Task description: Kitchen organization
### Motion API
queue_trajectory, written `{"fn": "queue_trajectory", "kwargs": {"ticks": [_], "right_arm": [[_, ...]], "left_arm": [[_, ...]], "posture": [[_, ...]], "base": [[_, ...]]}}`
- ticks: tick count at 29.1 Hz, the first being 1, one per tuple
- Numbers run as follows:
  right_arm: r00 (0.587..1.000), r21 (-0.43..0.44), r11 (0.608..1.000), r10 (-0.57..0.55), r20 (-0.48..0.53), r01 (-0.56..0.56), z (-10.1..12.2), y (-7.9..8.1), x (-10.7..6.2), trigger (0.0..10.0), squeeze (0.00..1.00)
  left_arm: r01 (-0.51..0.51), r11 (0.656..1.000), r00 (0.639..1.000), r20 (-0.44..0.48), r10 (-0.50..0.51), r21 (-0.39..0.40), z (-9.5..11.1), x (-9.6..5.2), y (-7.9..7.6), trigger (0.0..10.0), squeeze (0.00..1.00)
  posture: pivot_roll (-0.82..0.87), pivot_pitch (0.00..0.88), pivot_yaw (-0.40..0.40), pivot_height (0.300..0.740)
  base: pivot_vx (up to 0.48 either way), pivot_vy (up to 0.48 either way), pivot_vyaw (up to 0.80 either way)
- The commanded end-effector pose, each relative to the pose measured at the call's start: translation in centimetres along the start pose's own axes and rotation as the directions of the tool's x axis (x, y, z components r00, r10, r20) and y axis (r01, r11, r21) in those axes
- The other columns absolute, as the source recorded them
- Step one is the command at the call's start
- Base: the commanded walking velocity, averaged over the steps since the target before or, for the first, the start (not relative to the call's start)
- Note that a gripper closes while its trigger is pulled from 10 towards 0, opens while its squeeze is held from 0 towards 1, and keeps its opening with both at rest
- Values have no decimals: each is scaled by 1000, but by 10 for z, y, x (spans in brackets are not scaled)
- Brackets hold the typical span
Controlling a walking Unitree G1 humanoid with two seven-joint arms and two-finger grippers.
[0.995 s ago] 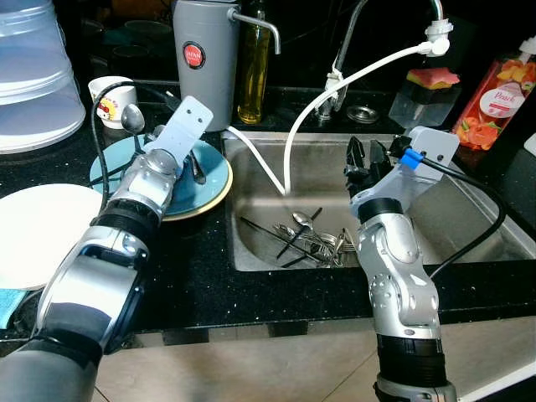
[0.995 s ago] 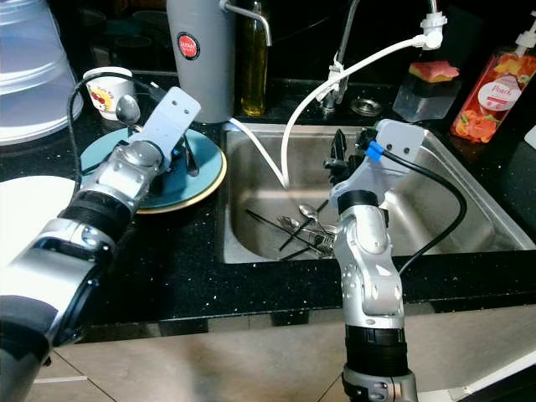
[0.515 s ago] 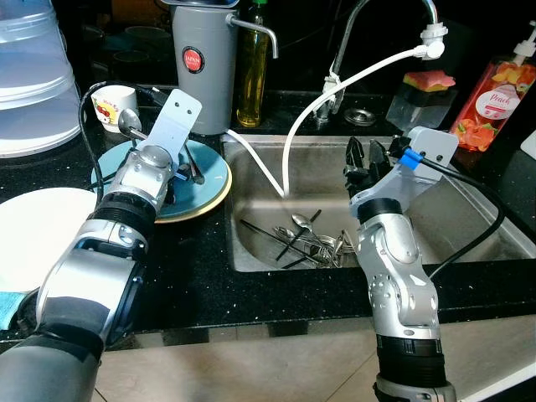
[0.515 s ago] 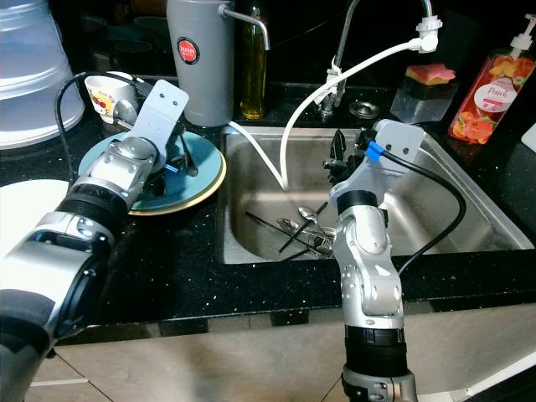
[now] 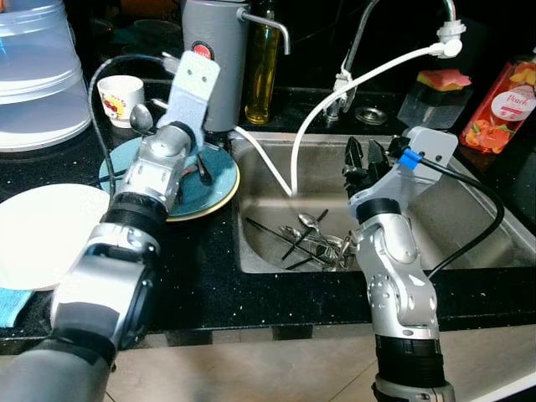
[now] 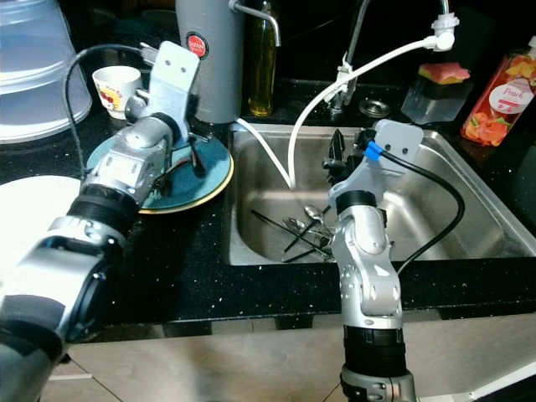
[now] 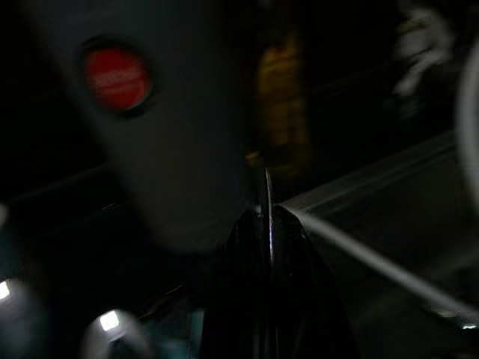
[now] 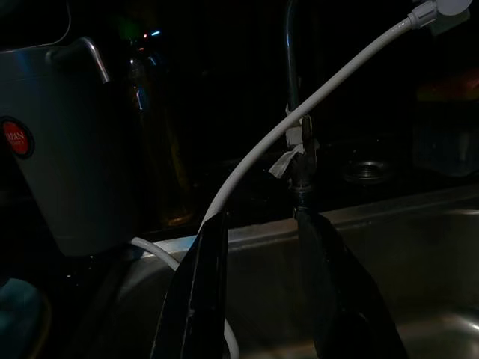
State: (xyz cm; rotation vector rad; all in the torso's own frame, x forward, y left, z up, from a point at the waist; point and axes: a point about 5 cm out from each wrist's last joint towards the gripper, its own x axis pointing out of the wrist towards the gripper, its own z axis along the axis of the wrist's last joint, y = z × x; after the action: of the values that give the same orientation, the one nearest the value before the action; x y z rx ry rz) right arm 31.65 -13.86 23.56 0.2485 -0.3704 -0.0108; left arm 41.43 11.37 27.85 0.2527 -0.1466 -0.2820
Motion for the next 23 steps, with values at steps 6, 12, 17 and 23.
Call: {"fn": "queue_trajectory", "kwargs": {"ticks": [6,12,17,23], "right_arm": [[1000,5,1000,-1,-21,2,-4,0,-2,10000,0],[1000,7,1000,-2,-23,2,-4,0,-1,10000,0],[1000,14,1000,-4,-21,5,-5,1,-1,10000,0],[1000,18,1000,-5,-25,5,-6,2,-2,10000,0]], "left_arm": [[226,942,971,139,-196,-247,19,-3,-29,10000,0],[381,861,925,139,-354,-337,19,-5,-59,10000,0],[407,823,911,113,-396,-396,25,2,-68,10000,0],[438,756,890,114,-442,-487,29,3,-79,10000,0]], "posture": [[202,0,-78,740],[216,0,-83,740],[227,0,-76,740],[223,21,-75,740]], "base": [[0,0,0],[0,0,0],[0,0,0],[0,0,0]]}}
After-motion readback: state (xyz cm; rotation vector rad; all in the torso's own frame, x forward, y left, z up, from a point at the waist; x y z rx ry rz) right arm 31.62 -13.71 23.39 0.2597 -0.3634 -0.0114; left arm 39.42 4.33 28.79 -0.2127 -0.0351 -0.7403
